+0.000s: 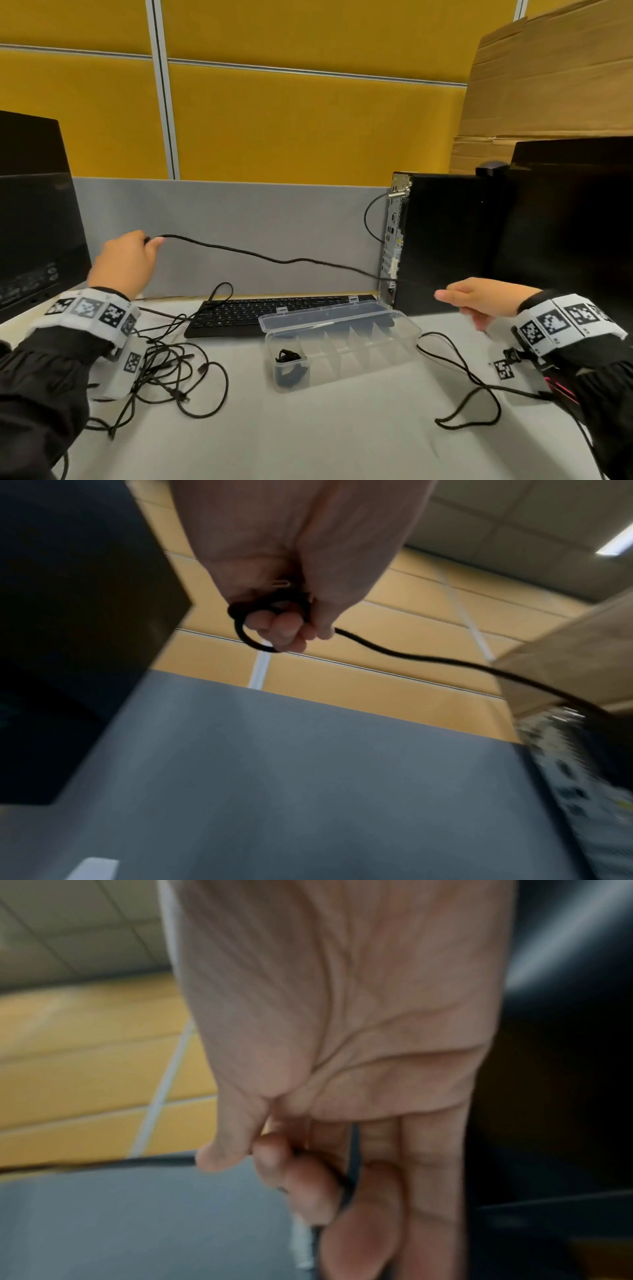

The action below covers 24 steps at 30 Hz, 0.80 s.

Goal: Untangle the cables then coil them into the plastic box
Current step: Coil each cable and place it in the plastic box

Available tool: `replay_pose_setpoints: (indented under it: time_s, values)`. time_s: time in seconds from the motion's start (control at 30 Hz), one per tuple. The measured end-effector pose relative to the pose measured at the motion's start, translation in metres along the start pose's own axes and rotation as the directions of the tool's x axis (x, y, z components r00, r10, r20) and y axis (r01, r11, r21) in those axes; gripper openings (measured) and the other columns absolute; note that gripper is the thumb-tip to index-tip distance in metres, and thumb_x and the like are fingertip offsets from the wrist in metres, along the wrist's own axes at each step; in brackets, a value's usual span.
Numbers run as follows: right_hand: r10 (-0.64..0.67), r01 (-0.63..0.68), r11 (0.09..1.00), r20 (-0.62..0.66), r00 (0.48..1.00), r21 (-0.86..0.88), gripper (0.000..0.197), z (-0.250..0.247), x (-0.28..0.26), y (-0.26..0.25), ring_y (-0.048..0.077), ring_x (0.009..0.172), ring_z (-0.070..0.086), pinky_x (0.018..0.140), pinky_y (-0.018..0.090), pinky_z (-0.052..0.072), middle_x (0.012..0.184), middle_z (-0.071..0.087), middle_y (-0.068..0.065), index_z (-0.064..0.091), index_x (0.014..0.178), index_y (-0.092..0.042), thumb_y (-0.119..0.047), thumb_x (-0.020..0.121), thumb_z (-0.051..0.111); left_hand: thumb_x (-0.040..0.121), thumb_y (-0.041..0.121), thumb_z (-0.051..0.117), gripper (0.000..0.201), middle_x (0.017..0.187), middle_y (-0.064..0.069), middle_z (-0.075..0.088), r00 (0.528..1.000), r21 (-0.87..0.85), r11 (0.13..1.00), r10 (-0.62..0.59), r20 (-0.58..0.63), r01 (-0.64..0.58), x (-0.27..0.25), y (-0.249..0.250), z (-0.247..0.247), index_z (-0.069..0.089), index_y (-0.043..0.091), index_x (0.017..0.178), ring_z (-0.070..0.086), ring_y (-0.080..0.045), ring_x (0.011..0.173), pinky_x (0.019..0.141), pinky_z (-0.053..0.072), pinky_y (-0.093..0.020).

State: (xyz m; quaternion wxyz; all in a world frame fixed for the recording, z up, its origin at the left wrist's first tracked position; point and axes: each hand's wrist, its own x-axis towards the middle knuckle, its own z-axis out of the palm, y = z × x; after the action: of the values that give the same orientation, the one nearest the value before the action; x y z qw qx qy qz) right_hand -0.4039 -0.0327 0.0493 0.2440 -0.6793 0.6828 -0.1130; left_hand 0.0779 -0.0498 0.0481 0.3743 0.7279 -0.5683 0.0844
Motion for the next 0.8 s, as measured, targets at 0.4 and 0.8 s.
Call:
replay_pose_setpoints:
  time_s: [0.4, 0.8]
  values:
    - [-0.426, 0.348, 0.905, -0.492, 0.759, -0.246, 0.050, 0.035, -0.014, -0.095, 0.028, 0.123, 0.045, 0.099, 0.044, 0.040, 0.139, 0.044, 0.010, 0.026, 0.143, -0.024, -0.037, 0.097, 0.041, 0.098, 0.033, 0.040, 0.042, 0.067, -0.012, 0.056, 0.935, -0.054, 0.976, 0.218, 0.281, -0.211, -0.058, 0.088, 0.011, 0.053, 0.004, 0.072, 0.053, -0.030, 0.069, 0.060, 0.038, -0.033]
    - [-0.655, 0.633, 0.746, -0.403, 0.639, -0.208, 0.035, 0.075, -0.023, -0.092, 0.014, 0.060, 0.050, 0.061, 0.026, 0.043, 0.066, 0.053, -0.002, 0.048, 0.081, -0.016, -0.042, 0.096, 0.031, 0.096, 0.033, 0.045, 0.044, 0.042, 0.009, 0.041, 0.913, -0.311, 0.925, 0.305, 0.271, -0.217, -0.066, 0.083, -0.013, 0.056, 0.011, 0.060, 0.038, -0.005, 0.039, 0.042, 0.028, -0.016]
